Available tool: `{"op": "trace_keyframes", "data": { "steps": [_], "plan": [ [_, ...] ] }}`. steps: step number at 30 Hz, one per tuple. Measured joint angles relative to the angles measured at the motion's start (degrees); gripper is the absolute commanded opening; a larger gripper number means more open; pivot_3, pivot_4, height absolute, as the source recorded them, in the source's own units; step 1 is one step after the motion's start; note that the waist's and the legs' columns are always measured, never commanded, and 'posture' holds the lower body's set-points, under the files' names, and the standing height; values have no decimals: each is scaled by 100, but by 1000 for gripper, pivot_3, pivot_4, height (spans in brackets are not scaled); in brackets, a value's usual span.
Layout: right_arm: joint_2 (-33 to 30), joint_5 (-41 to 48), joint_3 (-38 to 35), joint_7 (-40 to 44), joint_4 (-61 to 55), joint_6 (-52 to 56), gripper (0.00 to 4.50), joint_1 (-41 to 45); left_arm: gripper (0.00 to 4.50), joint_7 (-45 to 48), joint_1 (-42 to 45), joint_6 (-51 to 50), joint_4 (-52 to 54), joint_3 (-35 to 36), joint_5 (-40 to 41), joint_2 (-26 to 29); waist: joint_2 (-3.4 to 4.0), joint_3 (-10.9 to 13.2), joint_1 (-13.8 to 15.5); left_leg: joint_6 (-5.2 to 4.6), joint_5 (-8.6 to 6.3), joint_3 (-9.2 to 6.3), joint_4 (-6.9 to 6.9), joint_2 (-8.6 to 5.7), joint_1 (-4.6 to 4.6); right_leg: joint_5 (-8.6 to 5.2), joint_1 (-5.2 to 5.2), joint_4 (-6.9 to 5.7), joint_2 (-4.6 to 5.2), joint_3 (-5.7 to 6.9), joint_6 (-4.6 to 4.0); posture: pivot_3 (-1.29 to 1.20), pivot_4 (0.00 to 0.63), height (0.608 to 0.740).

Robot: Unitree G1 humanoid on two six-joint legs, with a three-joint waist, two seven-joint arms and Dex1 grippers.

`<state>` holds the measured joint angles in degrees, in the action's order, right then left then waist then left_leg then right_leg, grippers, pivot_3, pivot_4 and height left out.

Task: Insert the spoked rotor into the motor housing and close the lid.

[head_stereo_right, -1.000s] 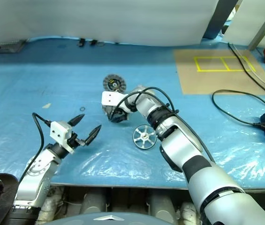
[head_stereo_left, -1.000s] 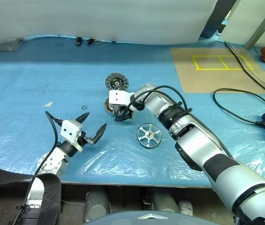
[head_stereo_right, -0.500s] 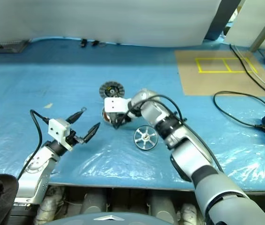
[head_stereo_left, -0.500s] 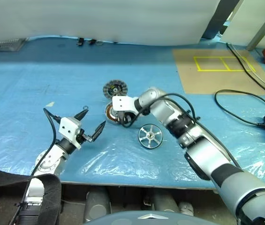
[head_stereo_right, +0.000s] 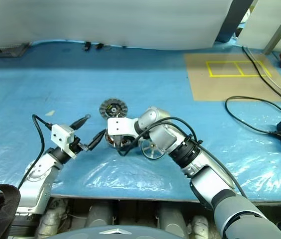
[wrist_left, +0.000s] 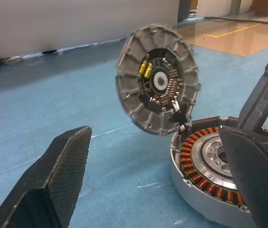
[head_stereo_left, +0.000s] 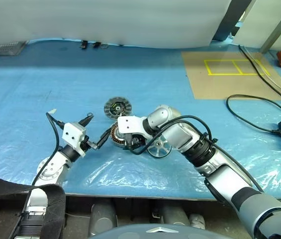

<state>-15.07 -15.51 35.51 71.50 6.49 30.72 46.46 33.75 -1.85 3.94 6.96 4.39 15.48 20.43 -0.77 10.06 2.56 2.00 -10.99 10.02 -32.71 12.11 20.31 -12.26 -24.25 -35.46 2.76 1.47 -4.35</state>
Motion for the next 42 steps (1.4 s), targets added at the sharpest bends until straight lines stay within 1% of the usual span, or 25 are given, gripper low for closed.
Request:
{"op": "trace_keyframes", "data": {
  "steps": [7, 10, 12, 14, 18, 20, 23, 26, 28, 30, 33, 39, 42],
  "plan": [
    [-391, 529, -441, 148, -177, -386, 4188, 240, 4500, 46, -142, 4, -39, 88, 56, 48, 0, 1, -11, 0, 0, 2, 2, 0, -1, 0, -1, 0, 0, 0, 0, 0, 150, 740],
    [-407, 837, -763, 129, -270, -481, 4188, 282, 4500, 14, -167, 4, -136, 184, 70, 57, 0, 1, -7, 0, 0, 3, 2, 0, -1, 0, -1, 0, -1, 0, 0, 0, 150, 740],
    [-370, 1164, -1072, 85, -299, -496, 4188, 281, 4500, -163, -126, 5, -267, 226, -91, 91, -1, 1, -5, -1, 0, 2, 1, -1, 0, 0, -1, 0, 0, 0, 0, 0, 150, 740],
    [-395, 1550, -1445, 66, -397, -283, 4188, 274, 4500, -408, -18, -1, -451, 284, -280, 93, -1, 1, -3, -1, 0, 2, 0, -3, 0, 0, 0, 0, 0, 0, 0, 0, 150, 740],
    [-716, 2258, -2161, -22, -778, 473, 4188, 83, 4500, -889, 322, -151, -777, 448, -414, 28, -3, 1, 41, -1, 0, 1, 0, -17, 4, 1, 3, 4, 0, 0, 1, 0, 150, 740],
    [-745, 2427, -2407, -240, -819, 621, 4188, -81, 4500, -1030, 451, -224, -906, 520, -412, -3, -3, 1, 35, 0, 1, 1, 0, -22, 5, 1, 1, 5, 0, 0, 1, 0, 150, 740],
    [-684, 2554, -2752, -773, -831, 558, 4188, -415, 4500, -1162, 774, -444, -1173, 529, -391, -66, -3, 1, 18, 3, 3, 0, 1, -23, 2, 1, 0, 3, -3, 1, 0, 0, 150, 740],
    [-652, 2560, -2866, -1188, -769, 265, 3576, -868, 4500, -1213, 1093, -669, -1383, 574, -266, -101, -4, 1, 8, 20, 13, 0, -2, -26, 8, 1, -1, 4, -2, 0, 1, 0, 150, 740],
    [-630, 2471, -2845, -1474, -606, -41, 2969, -1072, 4500, -1242, 1314, -866, -1569, 578, -231, -99, -3, 1, 6, 21, 14, 1, -2, -27, 8, 1, -2, 5, -2, 1, 1, 0, 150, 740],
    [-626, 2326, -2752, -1711, -487, -309, 2969, -1187, 4500, -1277, 1536, -1044, -1832, 585, -227, -83, -3, 2, 0, 21, 14, 1, -2, -28, 11, 1, -6, 4, -2, 1, 1, 0, 150, 740],
    [-499, 2322, -2698, -1943, -506, -427, 2969, -1231, 4500, -1255, 1855, -1227, -2188, 607, -198, -50, -3, 2, -5, 22, 14, -2, -1, -27, 16, 1, -8, 5, -3, 2, 1, 0, 150, 740],
    [-521, 2334, -2630, -2133, -553, -478, 2969, -1344, 4500, -1186, 2396, -1514, -2756, 521, -313, 79, -3, 2, 20, 22, 14, -3, -1, -31, 31, 2, -8, 15, -1, 7, 2, 0, 150, 740],
    [-610, 2319, -2630, -2228, -491, -551, 2969, -1358, 4500, -1177, 2499, -1577, -3091, 398, -431, 23, -4, 2, 25, 22, 14, -4, -1, -31, 35, 2, -8, 18, -1, 9, 2, 0, 150, 740]
  ]
}}
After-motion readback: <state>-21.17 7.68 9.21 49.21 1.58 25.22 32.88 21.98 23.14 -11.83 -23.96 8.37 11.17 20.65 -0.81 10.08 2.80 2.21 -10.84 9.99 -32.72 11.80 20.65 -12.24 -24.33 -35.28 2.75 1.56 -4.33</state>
